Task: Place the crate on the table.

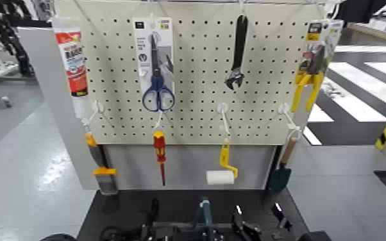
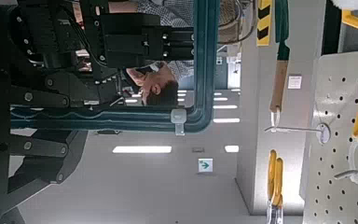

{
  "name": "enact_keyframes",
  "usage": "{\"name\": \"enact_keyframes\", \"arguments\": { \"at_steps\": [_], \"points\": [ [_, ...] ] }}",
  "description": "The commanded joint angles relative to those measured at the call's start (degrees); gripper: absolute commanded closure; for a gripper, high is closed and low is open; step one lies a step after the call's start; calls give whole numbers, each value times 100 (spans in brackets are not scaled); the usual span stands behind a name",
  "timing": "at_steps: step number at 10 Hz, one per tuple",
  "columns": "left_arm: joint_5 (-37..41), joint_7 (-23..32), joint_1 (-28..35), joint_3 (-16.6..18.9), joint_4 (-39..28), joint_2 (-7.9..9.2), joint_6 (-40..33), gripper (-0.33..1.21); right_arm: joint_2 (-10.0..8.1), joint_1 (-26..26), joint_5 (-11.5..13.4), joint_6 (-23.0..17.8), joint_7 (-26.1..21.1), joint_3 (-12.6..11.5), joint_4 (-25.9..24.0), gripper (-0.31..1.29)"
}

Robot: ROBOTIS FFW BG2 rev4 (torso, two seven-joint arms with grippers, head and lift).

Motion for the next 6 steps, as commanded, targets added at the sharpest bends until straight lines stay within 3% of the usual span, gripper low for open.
{"name": "enact_keyframes", "arguments": {
  "at_steps": [1,6],
  "points": [
    [0,2,0,19,9,-2,-22,118,0,-9,0,0,0,0,15,14],
    [-9,98,-97,150,123,24,-4,118,-26,-35,-18,-35,0,35,50,14]
  ]
}}
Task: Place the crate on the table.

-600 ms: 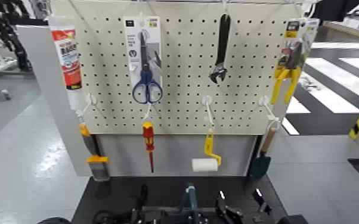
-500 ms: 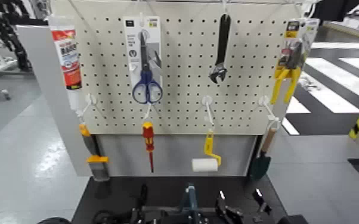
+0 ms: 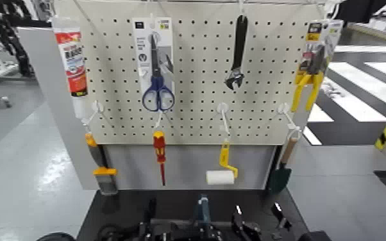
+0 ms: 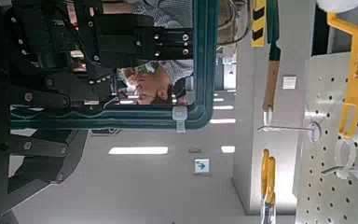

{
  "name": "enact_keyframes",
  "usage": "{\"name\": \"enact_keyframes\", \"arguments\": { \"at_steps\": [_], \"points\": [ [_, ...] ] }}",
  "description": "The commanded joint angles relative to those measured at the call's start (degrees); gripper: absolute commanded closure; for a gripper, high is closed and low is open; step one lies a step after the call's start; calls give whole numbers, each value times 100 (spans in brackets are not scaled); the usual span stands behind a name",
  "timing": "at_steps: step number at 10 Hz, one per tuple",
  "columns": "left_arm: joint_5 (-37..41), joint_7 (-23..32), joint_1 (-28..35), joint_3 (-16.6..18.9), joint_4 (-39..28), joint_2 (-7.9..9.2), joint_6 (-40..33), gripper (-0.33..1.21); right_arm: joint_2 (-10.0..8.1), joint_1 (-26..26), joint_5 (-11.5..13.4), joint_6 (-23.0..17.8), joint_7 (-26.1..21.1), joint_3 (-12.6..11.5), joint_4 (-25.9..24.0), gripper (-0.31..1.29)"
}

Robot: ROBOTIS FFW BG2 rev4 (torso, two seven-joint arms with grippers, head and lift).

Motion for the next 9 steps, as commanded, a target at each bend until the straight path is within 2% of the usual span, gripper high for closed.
{"name": "enact_keyframes", "arguments": {
  "at_steps": [1,4,9],
  "points": [
    [-16,62,-131,45,133,70,33,118,-12,-25,-26,-29,0,26,32,14],
    [-121,53,-315,36,327,114,60,118,-12,-42,-44,-64,0,35,59,14],
    [-306,71,-342,282,415,123,42,118,-3,-42,-52,-82,0,44,67,14]
  ]
}}
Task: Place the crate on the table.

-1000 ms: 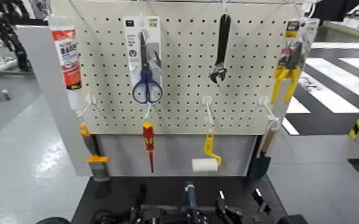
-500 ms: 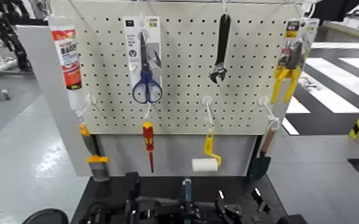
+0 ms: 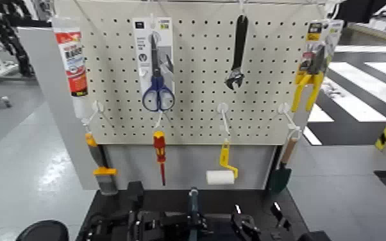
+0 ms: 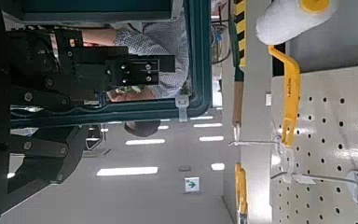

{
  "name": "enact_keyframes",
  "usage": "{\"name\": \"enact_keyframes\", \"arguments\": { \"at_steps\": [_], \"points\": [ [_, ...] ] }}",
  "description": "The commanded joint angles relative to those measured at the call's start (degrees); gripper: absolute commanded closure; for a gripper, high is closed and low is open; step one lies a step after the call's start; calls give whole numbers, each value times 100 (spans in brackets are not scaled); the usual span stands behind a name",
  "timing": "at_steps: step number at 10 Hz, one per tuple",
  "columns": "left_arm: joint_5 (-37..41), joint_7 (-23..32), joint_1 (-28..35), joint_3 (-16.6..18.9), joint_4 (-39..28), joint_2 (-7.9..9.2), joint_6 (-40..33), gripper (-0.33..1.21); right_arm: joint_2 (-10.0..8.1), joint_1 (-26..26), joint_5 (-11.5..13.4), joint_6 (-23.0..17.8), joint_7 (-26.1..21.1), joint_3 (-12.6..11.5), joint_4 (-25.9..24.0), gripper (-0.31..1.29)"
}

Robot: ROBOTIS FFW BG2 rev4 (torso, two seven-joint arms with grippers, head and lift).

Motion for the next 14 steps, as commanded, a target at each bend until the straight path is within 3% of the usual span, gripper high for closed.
{"name": "enact_keyframes", "arguments": {
  "at_steps": [1,3,7,14],
  "points": [
    [-90,-1,-27,135,20,21,-3,118,5,0,0,0,0,9,0,14],
    [-152,-1,-115,196,108,48,-3,118,5,0,0,0,0,9,9,14],
    [-204,-106,-528,-32,486,136,67,118,14,-9,-9,-17,0,26,18,14],
    [-951,-1117,-1099,-384,1198,188,-30,118,14,-35,-62,-96,0,70,70,14]
  ]
}}
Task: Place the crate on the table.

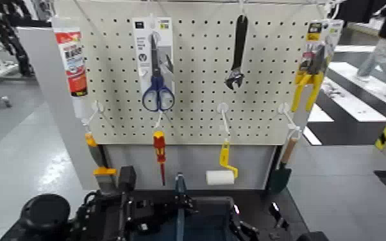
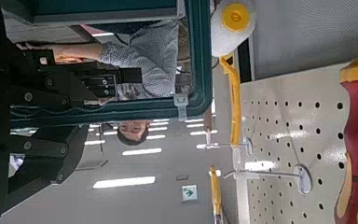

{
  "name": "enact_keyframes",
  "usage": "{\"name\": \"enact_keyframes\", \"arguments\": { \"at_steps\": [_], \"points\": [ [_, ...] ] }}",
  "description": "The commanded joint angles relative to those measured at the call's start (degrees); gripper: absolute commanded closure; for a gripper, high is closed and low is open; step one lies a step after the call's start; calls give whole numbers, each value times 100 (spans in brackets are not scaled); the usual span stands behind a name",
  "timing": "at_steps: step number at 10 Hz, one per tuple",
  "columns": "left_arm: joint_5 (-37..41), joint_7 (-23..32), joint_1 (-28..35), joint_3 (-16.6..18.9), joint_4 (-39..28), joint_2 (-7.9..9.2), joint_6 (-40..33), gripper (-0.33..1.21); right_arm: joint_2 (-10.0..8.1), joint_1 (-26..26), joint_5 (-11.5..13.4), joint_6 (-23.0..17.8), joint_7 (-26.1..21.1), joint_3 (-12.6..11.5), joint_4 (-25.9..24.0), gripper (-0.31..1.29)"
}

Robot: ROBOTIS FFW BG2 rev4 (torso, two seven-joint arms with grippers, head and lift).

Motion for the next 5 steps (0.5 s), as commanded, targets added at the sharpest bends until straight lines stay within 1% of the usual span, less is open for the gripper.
{"name": "enact_keyframes", "arguments": {
  "at_steps": [1,5],
  "points": [
    [-158,-157,-150,-133,181,22,-60,118,-1,-14,-25,-21,0,17,19,14],
    [-299,-359,-309,-274,418,31,-130,118,-1,-23,-51,-74,0,35,45,14]
  ]
}}
